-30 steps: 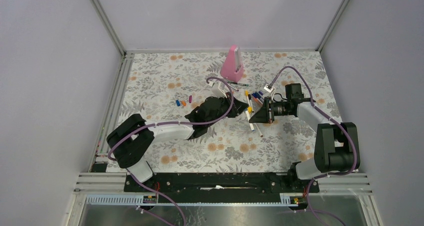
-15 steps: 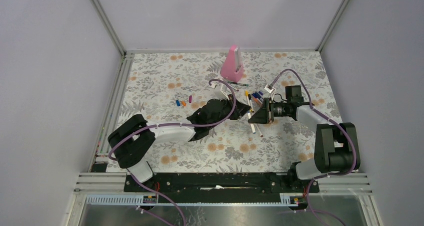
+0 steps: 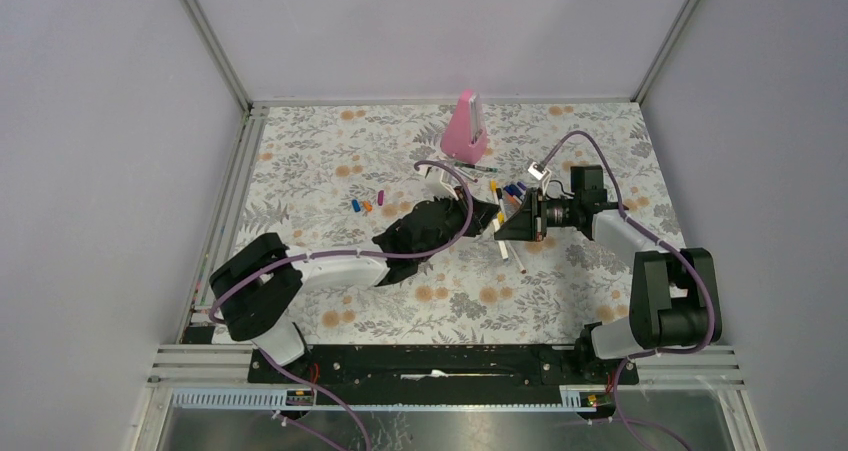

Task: Open the pen caps
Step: Open the pen cap from the pen.

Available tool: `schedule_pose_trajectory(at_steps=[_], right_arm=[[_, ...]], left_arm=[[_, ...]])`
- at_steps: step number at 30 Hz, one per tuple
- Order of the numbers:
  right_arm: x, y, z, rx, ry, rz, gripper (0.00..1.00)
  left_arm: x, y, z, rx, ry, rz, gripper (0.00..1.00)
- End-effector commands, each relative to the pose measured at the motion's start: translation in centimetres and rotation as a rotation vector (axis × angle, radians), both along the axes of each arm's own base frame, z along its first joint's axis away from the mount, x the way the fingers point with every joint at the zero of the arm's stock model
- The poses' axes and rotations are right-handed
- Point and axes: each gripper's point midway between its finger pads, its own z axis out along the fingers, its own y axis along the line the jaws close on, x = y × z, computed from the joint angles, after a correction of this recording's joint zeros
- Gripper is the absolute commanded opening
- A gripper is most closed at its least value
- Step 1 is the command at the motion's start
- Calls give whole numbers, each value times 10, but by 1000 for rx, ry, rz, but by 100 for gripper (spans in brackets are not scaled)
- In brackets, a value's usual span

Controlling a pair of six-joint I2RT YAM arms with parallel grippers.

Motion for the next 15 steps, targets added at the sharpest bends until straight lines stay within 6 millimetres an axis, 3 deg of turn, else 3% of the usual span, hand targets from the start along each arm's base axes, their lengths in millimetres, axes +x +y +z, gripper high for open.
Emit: schedule_pose_trajectory(at_steps=[1, 7, 15], right_arm=[[-6, 3, 2, -28, 3, 10, 0], [-8, 5, 0, -51, 6, 26, 0], [-10, 8, -1, -64, 13, 42, 0]], left_arm=[[30, 31, 118, -208, -237, 198, 0], [55, 61, 144, -270, -279, 320, 0], [74, 87, 186, -322, -336, 441, 0]])
